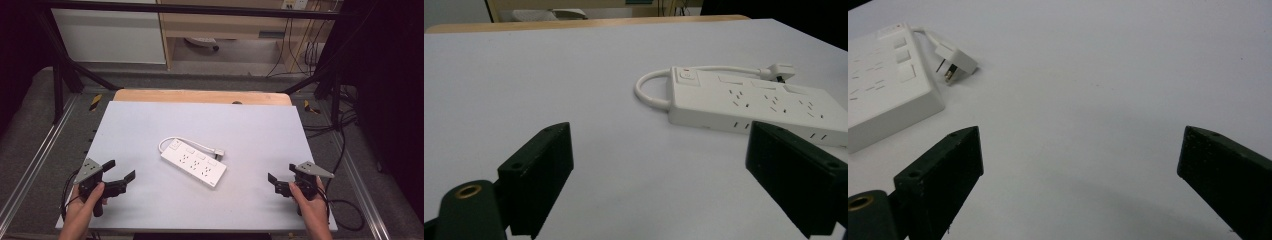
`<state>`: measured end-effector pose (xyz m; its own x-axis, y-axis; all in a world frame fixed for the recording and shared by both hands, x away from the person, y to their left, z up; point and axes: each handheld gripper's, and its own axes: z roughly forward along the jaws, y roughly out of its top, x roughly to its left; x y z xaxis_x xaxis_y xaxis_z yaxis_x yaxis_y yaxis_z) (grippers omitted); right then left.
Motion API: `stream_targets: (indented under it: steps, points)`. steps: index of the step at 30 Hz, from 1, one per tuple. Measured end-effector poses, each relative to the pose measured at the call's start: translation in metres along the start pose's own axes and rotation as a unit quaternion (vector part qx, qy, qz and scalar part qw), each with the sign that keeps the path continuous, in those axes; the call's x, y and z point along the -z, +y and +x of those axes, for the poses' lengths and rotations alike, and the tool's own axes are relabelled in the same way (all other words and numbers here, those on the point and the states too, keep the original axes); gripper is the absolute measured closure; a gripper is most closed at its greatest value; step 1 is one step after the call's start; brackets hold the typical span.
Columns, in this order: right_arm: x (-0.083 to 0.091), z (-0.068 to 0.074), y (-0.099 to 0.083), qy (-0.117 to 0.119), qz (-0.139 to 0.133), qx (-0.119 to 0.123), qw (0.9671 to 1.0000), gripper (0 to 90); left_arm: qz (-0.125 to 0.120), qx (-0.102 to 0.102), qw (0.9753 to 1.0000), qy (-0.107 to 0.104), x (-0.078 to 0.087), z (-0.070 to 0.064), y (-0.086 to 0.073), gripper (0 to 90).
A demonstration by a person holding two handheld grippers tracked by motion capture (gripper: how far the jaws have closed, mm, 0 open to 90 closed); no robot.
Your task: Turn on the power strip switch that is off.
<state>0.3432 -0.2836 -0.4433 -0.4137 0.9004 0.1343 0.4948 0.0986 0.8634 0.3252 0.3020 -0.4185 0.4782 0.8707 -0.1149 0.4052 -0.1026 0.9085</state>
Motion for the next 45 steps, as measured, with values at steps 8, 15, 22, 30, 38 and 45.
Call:
stream_targets:
  steps: [8,15,22,30,38,45]
  points:
    - [0.001,0.000,-0.001,-0.010,0.013,-0.005,0.9999,4.6,0.002,-0.003,1.0000,-0.005,0.000,-0.001,0.000,11.5]
    - [0.000,0.000,-0.001,-0.008,0.026,0.006,0.9996,4.4,0.004,-0.002,1.0000,-0.006,-0.001,-0.001,0.000,7.1]
    - [0.002,0.003,0.001,0.001,0.022,0.011,0.9997,4.8,0.005,-0.001,1.0000,-0.006,-0.002,-0.001,0.000,6.5]
    - [0.006,0.009,0.006,0.021,0.006,0.008,0.9997,5.0,0.006,0.000,1.0000,-0.006,-0.002,-0.001,0.000,6.5]
    - [0.014,0.014,0.014,0.030,-0.018,0.007,0.9993,4.3,0.005,0.005,1.0000,-0.005,-0.001,0.000,-0.001,6.5]
    - [0.018,0.017,0.024,0.032,-0.033,0.015,0.9988,5.4,0.009,0.001,1.0000,-0.004,0.000,-0.001,-0.002,6.5]
